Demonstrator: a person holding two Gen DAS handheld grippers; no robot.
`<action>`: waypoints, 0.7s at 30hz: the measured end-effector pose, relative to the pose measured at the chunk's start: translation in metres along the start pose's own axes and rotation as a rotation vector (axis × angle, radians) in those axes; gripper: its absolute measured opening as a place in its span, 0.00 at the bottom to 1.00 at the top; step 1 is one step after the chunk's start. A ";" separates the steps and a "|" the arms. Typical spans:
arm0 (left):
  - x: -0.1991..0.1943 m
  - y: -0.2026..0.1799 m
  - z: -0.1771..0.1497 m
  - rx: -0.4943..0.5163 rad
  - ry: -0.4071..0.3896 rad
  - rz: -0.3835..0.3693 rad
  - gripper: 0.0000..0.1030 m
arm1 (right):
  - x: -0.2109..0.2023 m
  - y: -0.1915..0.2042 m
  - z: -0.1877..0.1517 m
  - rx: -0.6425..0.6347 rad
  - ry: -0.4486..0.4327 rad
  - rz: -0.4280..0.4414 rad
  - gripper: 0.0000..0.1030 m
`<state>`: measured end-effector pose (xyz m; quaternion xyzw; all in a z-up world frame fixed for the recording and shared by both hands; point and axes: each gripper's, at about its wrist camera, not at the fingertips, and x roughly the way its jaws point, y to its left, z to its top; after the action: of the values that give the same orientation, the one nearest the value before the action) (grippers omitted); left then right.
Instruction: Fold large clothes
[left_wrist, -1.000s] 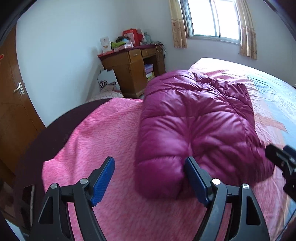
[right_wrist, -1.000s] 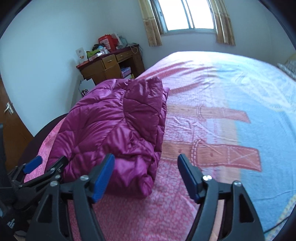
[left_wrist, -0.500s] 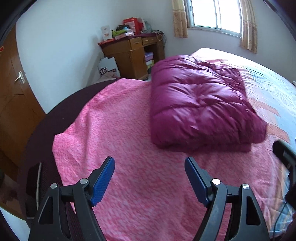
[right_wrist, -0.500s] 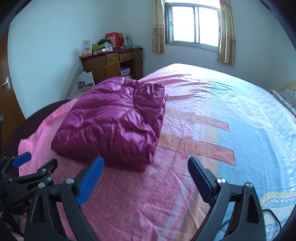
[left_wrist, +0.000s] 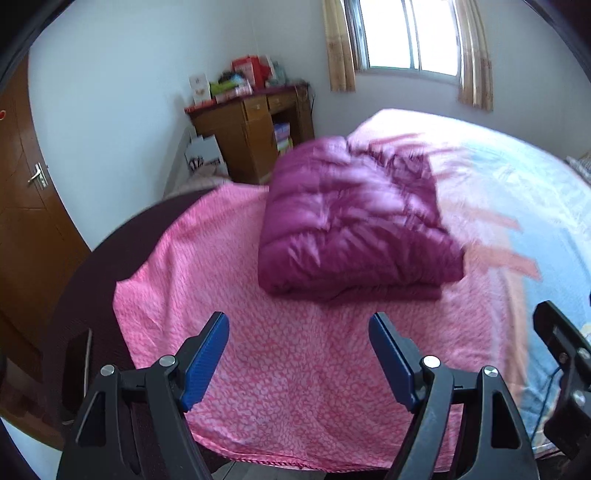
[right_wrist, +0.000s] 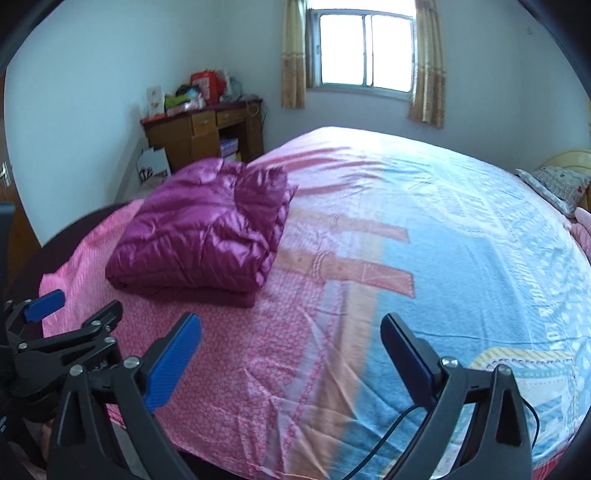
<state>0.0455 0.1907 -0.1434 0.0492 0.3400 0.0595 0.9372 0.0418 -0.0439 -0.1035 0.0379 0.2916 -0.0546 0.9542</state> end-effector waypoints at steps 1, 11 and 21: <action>-0.009 0.001 0.003 -0.009 -0.021 -0.012 0.77 | -0.005 -0.002 0.002 0.007 -0.022 -0.006 0.97; -0.062 0.005 0.020 -0.033 -0.160 -0.050 0.81 | -0.054 0.001 0.022 -0.013 -0.219 -0.037 1.00; -0.083 0.006 0.024 -0.014 -0.255 -0.015 0.82 | -0.071 -0.005 0.031 0.035 -0.273 0.001 1.00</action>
<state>-0.0028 0.1830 -0.0724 0.0474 0.2180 0.0483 0.9736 -0.0002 -0.0463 -0.0385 0.0468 0.1582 -0.0641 0.9842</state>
